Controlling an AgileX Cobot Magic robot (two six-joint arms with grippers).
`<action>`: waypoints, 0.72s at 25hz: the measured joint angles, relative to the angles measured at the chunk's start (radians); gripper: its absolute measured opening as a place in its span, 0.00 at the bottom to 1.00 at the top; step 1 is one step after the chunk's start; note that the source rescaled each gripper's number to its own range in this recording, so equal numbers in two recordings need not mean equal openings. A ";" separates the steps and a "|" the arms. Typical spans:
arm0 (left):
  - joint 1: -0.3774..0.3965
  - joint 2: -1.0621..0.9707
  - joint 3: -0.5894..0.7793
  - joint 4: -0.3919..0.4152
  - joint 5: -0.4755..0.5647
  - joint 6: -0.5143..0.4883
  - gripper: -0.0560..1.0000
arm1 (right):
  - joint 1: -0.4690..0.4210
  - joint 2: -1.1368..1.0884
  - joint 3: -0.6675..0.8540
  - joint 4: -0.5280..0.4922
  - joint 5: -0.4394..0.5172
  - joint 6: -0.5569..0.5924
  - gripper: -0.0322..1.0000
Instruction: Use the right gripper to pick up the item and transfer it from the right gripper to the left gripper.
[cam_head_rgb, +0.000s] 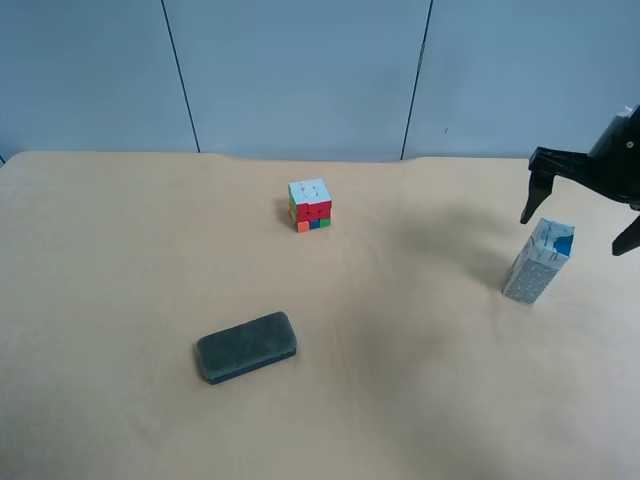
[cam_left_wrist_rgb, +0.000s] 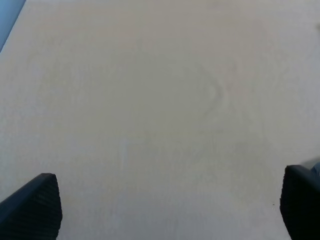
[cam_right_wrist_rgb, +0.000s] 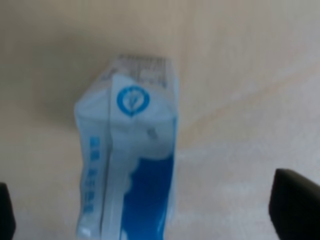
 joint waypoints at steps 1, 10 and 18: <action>0.000 0.000 0.000 0.000 0.000 0.000 0.99 | 0.000 0.007 0.000 0.000 -0.008 0.000 1.00; 0.000 0.000 0.000 0.000 0.000 0.000 0.99 | 0.000 0.074 0.000 0.001 -0.028 -0.002 1.00; 0.000 0.000 0.000 0.000 0.000 0.000 0.99 | 0.000 0.105 0.000 0.022 -0.053 -0.008 1.00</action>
